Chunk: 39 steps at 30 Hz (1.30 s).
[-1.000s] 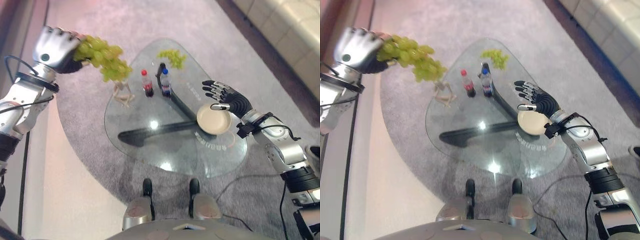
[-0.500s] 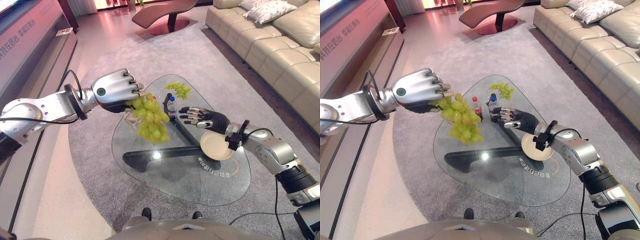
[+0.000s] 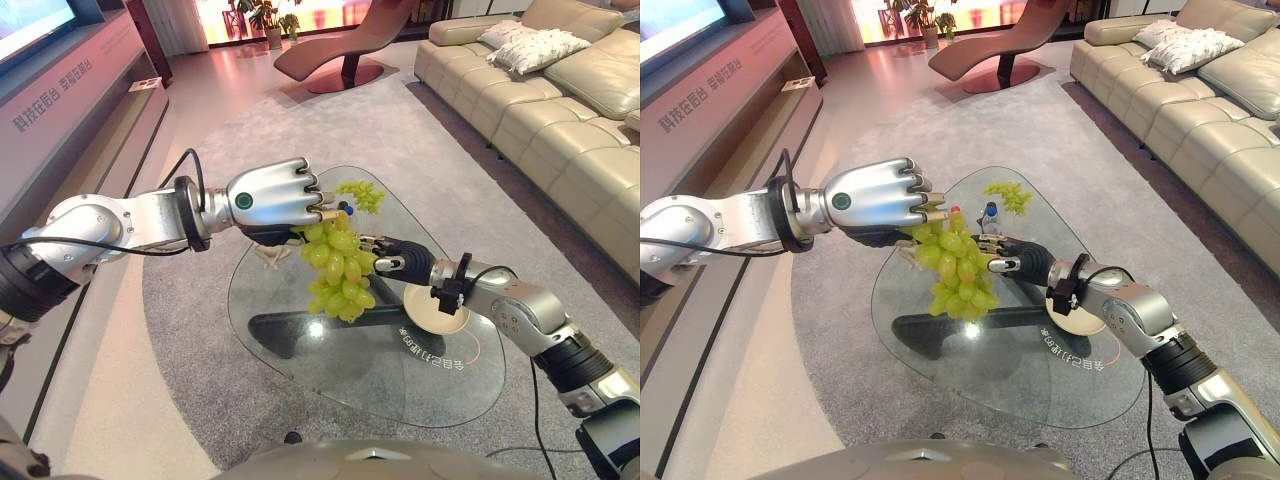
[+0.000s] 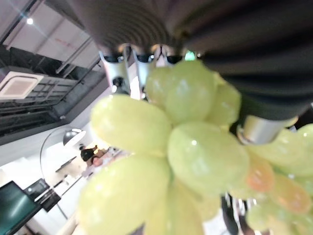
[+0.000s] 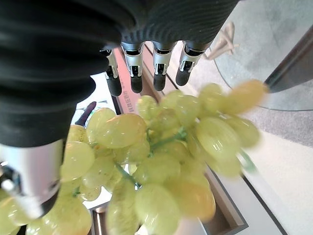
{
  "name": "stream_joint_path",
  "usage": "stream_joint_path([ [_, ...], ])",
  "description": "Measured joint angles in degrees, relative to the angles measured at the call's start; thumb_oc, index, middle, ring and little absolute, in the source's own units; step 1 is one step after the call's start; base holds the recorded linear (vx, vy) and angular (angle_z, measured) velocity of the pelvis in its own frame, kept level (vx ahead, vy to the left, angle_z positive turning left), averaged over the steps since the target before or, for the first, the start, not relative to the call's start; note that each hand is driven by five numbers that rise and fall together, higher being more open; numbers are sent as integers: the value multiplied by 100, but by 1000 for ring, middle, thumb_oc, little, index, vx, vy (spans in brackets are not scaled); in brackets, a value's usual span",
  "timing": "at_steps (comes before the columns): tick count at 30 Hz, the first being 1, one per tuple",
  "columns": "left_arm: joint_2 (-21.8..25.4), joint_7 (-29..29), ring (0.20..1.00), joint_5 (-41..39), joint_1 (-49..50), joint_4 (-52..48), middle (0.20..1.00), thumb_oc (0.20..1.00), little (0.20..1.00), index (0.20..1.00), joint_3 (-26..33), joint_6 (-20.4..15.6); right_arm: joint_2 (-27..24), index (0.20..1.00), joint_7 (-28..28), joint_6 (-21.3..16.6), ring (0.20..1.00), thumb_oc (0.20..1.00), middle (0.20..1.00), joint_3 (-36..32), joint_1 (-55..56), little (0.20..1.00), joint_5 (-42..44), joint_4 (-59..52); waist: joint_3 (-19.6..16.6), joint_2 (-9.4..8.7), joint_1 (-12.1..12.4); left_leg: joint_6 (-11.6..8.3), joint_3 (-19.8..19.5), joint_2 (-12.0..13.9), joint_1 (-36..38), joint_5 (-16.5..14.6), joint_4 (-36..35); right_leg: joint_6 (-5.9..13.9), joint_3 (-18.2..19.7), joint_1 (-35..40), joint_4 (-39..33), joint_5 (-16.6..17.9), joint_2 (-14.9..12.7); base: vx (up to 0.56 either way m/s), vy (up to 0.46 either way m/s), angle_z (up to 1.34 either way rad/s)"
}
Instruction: Pick up fruits into the plate
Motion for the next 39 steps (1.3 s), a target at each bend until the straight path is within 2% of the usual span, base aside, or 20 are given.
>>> stream_joint_path([
  [23,-250,-423,200,-11,-1,-140,200,200,200,200,0,56,48,1000,229,254,1000,1000,1000,673,-198,1000,202,-653,-30,-16,-1,2,-3,-1,8,2,0,0,10,7,-1,0,0,0,0,0],
  [39,-446,-475,200,-9,-1,-126,200,200,200,200,0,180,460,1000,261,380,1000,1000,1000,1087,-348,1000,598,-656,-39,-14,121,2,10,0,41,1,0,0,28,29,-1,0,1,0,0,0],
])
